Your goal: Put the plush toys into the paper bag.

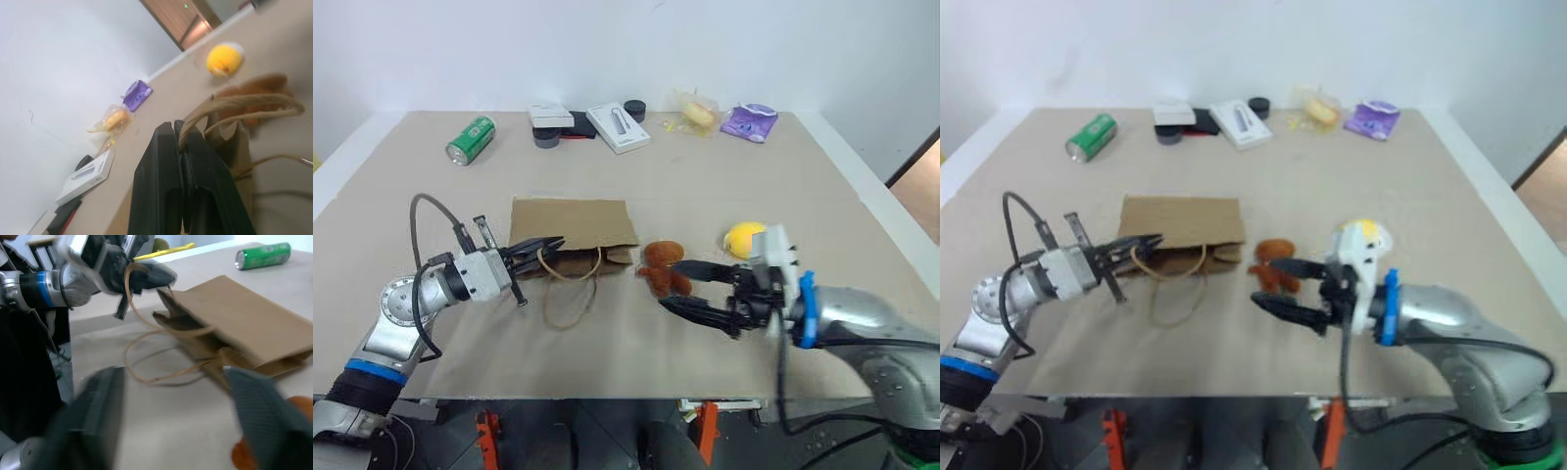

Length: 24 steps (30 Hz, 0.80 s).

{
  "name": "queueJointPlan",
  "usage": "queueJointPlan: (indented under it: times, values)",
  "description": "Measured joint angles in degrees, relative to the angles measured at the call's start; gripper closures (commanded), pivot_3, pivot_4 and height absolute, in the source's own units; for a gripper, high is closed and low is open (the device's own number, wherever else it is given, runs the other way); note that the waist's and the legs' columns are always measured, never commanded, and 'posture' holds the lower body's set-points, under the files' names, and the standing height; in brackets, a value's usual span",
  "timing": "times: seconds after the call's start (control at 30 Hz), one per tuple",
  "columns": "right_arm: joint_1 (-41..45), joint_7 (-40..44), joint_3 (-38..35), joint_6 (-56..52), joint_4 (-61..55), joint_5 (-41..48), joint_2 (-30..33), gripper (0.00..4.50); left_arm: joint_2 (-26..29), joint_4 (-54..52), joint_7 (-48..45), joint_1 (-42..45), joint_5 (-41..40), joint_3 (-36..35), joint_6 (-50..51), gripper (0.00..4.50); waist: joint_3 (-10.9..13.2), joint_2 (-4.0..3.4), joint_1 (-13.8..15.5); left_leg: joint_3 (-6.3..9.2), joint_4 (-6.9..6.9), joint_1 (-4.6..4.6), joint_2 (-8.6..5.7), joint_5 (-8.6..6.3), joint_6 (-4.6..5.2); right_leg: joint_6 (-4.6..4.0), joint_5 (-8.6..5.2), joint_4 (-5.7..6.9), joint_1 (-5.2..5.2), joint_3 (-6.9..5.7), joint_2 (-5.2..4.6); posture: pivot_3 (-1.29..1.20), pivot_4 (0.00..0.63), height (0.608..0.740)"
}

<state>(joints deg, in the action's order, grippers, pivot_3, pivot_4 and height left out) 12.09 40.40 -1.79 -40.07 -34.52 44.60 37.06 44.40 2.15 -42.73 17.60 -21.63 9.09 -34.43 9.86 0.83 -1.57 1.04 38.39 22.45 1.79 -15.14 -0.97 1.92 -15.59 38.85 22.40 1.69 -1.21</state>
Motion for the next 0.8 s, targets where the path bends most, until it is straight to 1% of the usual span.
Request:
queueJointPlan:
  times: [0.07,0.1,0.13,0.3,0.43,0.7,0.8]
  values:
    - [0.4,-3.2,4.9,1.7,3.4,-4.5,-5.4,3.70,-0.8,-4.2,0.6,-2.2,-0.3,-0.6,4.4,4.50,0.0,0.00,0.0,0.02,0.00,0.00,-0.01,0.02,-0.03,0.00,0.00,0.04,0.02,0.00,0.02,0.00,0.150,0.740]
    - [0.6,-4.1,6.2,2.1,4.5,-5.8,-6.5,4.19,-1.0,-5.2,0.7,-2.8,-0.3,-0.6,5.3,4.50,0.0,-0.02,0.1,0.02,0.01,0.01,-0.01,0.03,-0.05,0.00,0.00,0.05,0.03,0.00,0.02,0.00,0.150,0.740]
    - [1.5,-5.0,7.8,2.7,6.1,-7.8,-8.2,4.49,-1.2,-6.3,0.8,-3.8,-0.2,-1.2,6.6,4.50,0.0,-0.01,0.1,0.01,0.01,0.00,-0.01,0.04,-0.06,-0.01,0.00,0.05,0.04,0.01,0.03,0.00,0.150,0.740]
    - [5.8,-8.8,12.9,7.5,14.5,-16.0,-16.0,4.49,-3.5,-8.5,1.0,-5.3,0.2,-3.6,10.7,4.50,0.0,0.06,0.2,0.04,0.01,0.00,-0.01,0.09,-0.06,-0.05,0.02,0.05,0.04,-0.02,0.08,0.00,0.150,0.740]
    - [6.7,-11.2,17.5,11.6,22.8,-22.6,-22.1,4.49,-5.8,-10.5,1.4,-5.7,0.4,-5.0,13.8,4.50,0.0,0.05,0.3,0.06,-0.02,0.05,0.00,0.10,-0.06,-0.07,0.01,0.06,0.08,-0.05,0.07,0.00,0.150,0.740]
    - [10.4,-16.8,19.0,16.3,31.3,-29.9,-31.6,4.49,-9.8,-16.2,4.3,-6.8,0.5,-7.0,20.6,4.50,0.0,0.05,0.3,0.05,-0.04,0.05,0.01,0.10,-0.06,-0.09,0.03,0.08,0.15,0.00,0.08,0.00,0.150,0.740]
    - [12.1,-19.3,19.4,16.0,33.4,-33.2,-32.7,4.49,-11.5,-16.8,5.4,-7.4,0.7,-7.4,22.5,4.50,0.0,0.05,0.3,0.04,-0.04,0.06,0.01,0.11,-0.08,-0.09,0.04,0.11,0.18,0.01,0.07,0.00,0.150,0.740]
